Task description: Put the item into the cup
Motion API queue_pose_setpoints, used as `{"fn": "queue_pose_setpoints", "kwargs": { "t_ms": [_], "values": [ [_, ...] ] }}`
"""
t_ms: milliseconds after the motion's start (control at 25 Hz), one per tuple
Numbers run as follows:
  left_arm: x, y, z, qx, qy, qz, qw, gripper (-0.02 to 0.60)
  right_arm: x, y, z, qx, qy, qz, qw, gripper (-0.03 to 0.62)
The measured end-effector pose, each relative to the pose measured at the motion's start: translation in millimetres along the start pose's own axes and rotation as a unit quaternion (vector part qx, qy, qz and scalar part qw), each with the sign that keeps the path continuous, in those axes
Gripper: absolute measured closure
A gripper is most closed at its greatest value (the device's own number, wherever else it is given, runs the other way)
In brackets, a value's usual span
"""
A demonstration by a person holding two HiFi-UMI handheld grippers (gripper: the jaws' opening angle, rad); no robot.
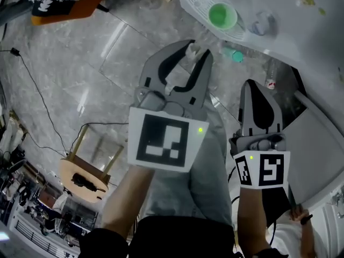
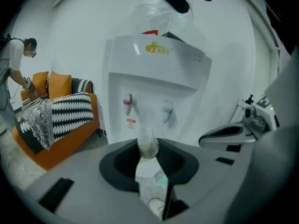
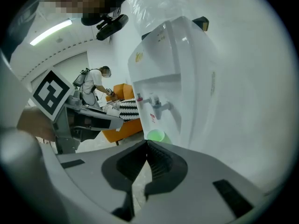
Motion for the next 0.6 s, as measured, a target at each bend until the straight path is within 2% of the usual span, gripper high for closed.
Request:
{"fn": "queue_pose_setpoints", "kwargs": {
  "t_ms": [400, 600],
  "values": [
    [-10.3, 1.3, -42.8, -0.006, 0.003, -0.014, 0.9999, 0.477, -20.0, -2.6, -3.5, -0.002, 0.000, -0.003, 1.000, 0.585],
    [-0.9, 1.6, -63.2, -0.012, -0.019, -0.051, 0.9984, 0.477, -23.1, -4.1, -2.9, 0.001, 0.003, -0.001, 1.000, 0.584]
  ]
}}
Point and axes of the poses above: the fingertips, and each gripper's own axes: z backward along the fingers, y to its left, x out of its top, the point moved 4 cm from there along z, backward along the fingers, and after that the axes turned 3 degrees about x, right-handed, at the moved point
